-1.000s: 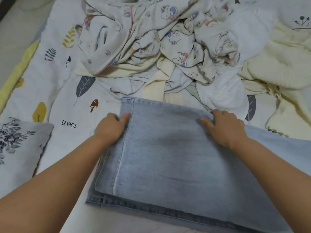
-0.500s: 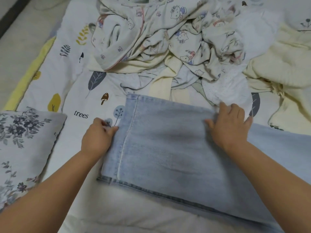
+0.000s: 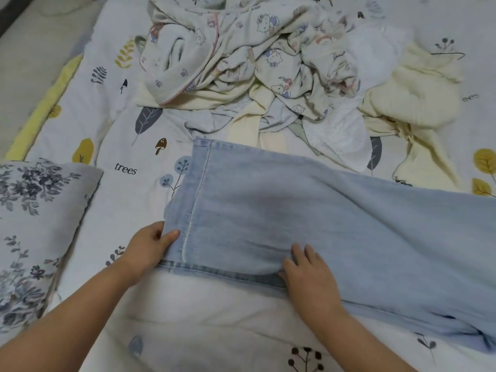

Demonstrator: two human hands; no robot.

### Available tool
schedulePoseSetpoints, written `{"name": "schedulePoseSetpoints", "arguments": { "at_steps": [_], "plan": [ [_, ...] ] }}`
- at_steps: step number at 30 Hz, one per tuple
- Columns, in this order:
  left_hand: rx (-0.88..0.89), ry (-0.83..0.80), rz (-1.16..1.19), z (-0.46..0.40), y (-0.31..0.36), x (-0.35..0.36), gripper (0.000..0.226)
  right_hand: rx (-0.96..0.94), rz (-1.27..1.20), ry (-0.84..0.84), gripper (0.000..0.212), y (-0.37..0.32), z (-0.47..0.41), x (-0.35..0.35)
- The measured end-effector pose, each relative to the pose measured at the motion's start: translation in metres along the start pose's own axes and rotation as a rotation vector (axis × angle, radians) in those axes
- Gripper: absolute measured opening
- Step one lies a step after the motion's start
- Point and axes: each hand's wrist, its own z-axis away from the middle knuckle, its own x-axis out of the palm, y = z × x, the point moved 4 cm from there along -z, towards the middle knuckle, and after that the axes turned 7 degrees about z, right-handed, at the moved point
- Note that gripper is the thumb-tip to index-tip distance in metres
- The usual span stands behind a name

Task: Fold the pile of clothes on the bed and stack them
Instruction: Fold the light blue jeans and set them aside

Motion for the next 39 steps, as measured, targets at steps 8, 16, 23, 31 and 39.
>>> {"name": "schedulePoseSetpoints", "arguments": {
  "at_steps": [8,16,23,31,39],
  "plan": [
    [-0.079,0.057,-0.278,0.024,-0.034,-0.028,0.032,-0.103,-0.113,-0.045,0.040,-0.039,0.037,0.010],
    [-0.138,0.243,-0.182,0.016,-0.030,-0.006,0.028,0.105,-0.189,0.080,0.046,0.013,0.041,-0.002],
    [0.039,0.461,-0.453,0.015,0.004,-0.009,0.033,0.452,-0.064,-0.080,0.041,0.121,0.022,-0.009],
    [0.595,0.208,-0.647,-0.050,0.093,0.036,0.036,0.542,-0.106,0.052,0.044,0.180,-0.031,-0.027],
    [0.476,0.096,-0.987,-0.108,0.114,0.057,0.026,0.517,-0.006,-0.024,0.020,0.201,-0.079,-0.020]
  ]
}}
